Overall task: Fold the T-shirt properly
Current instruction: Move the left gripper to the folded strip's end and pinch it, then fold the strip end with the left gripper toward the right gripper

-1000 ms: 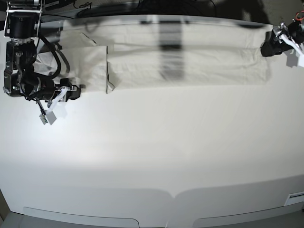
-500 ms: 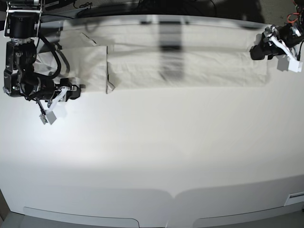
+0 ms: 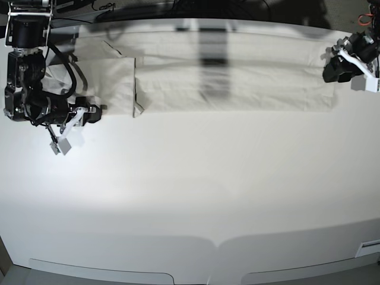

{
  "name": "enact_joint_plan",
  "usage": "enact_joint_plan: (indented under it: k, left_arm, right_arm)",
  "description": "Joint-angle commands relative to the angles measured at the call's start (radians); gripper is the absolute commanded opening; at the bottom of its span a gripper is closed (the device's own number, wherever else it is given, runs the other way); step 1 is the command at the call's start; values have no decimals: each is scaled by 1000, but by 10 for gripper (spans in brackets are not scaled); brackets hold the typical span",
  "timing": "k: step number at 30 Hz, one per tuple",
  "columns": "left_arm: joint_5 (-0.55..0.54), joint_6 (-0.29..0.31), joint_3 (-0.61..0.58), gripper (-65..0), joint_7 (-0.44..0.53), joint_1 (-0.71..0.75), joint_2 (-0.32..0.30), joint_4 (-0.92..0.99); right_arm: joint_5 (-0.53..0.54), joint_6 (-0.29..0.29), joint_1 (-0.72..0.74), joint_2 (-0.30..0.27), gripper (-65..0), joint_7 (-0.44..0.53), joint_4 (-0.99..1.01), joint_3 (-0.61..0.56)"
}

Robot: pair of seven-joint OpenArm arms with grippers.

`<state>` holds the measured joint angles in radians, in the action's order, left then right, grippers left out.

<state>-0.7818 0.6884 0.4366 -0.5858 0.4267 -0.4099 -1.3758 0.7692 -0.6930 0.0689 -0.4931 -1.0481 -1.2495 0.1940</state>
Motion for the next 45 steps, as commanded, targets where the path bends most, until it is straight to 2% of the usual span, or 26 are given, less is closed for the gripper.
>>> enact_joint_plan:
  k: [1, 6, 9, 13, 17, 19, 26, 29, 32, 34, 35, 38, 42, 45]
  left_arm:
    - [-7, 10, 5, -345, 11, 0, -17, -11]
    - [-8, 10, -12, -345, 7, 0, 5, -10]
    - [-7, 10, -69, -345, 7, 0, 23, -10]
    - [1, 10, -140, -346, -4, -13, 21, -10]
    - [0, 10, -143, -346, -57, -34, 21, -10]
    - [-2, 10, -143, -352, -40, -33, 13, -10]
    - [-3, 10, -142, -447, -15, -33, -23, -10]
    - [-3, 10, -142, -529, -14, -33, -23, -10]
    - [-3, 10, -142, -642, 5, -33, -23, -10]
    - [7, 10, -142, -650, 10, -33, -24, -10]
    - [24, 2, -142, -650, 13, -34, -26, -10]
    - [101, -84, -142, -650, 35, -33, -37, -10]
    - [127, -123, -142, -650, 50, -33, -77, -10]
    - [127, -192, -142, -650, 64, -33, -116, -10]
  right_arm:
    - [19, -5, 17, -19, -461, 12, -12, 7]
    - [19, -5, 17, -19, -461, 15, -12, 7]
    - [19, -5, 17, -19, -461, 14, -12, 7]
    - [19, -5, 17, -19, -461, 14, -12, 7]
    - [19, -5, 17, -19, -461, 8, -12, 7]
    - [19, -5, 17, -19, -461, 5, -12, 7]
    - [19, -5, 16, -19, -461, -10, -12, 7]
    - [19, -5, 16, -19, -461, -10, -12, 7]
    - [20, -5, 16, -19, -461, 2, -12, 7]
    - [27, -5, 16, -16, -461, 11, -13, 7]
    - [39, -5, 16, -13, -461, 12, -13, 7]
    - [90, -5, 16, 15, -461, 12, -14, 7]
    - [102, -5, 16, 93, -461, 24, -14, 7]
    - [102, -5, 16, 152, -461, 37, -14, 7]
